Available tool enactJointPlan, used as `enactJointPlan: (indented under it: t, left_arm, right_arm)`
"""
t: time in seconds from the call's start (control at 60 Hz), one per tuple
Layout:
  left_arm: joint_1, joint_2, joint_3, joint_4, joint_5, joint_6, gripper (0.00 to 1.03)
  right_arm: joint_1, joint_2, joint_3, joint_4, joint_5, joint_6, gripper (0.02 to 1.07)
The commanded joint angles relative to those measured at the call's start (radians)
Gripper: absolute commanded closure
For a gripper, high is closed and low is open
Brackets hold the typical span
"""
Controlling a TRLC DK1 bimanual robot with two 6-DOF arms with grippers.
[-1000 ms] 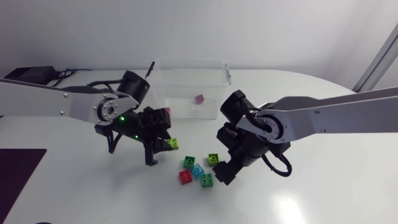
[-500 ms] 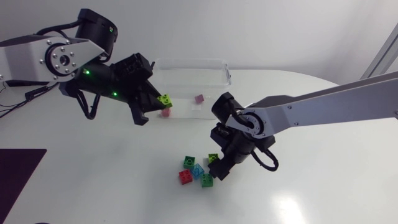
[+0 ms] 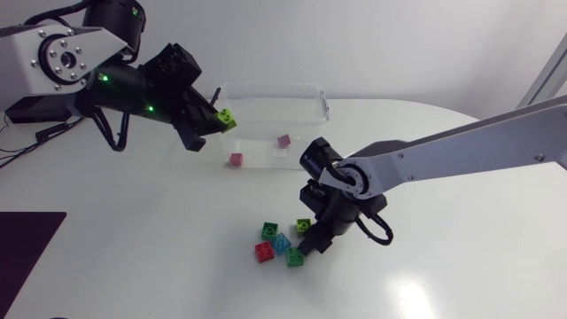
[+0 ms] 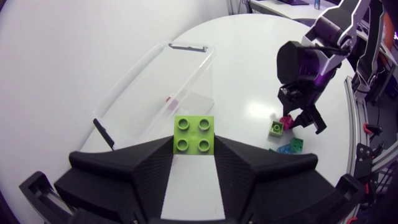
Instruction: Place the duplo bricks in the container
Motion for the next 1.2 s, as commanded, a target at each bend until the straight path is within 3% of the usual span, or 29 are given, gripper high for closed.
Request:
enactJointPlan:
  t: [0.0,0.233,0.4,0.6,0.833,1.183]
  left_arm:
    - [0.016,-0.003,0.056,0.026,0.004,-0.044,0.63]
    - [0.035,0.101,0.178,0.068,-0.004,-0.100,0.60]
    - [0.038,0.232,0.266,0.088,-0.028,-0.126,0.32]
    - [0.044,0.371,0.350,0.129,-0.057,-0.156,0.13]
    - [0.044,0.426,0.379,0.152,-0.077,-0.174,0.12]
    - [0.062,0.264,0.158,0.186,-0.076,-0.153,0.09]
  right_arm:
    - [-0.004,0.022,-0.004,0.016,0.007,0.017,0.80]
    - [0.001,-0.078,-0.044,0.007,0.025,0.017,0.81]
    - [-0.018,-0.182,-0.029,-0.050,0.031,0.017,0.81]
    - [-0.019,-0.285,0.006,-0.119,0.041,0.018,0.81]
    - [-0.036,-0.344,0.052,-0.150,0.044,0.021,0.81]
    - [-0.130,-0.325,0.299,-0.180,0.048,0.014,0.81]
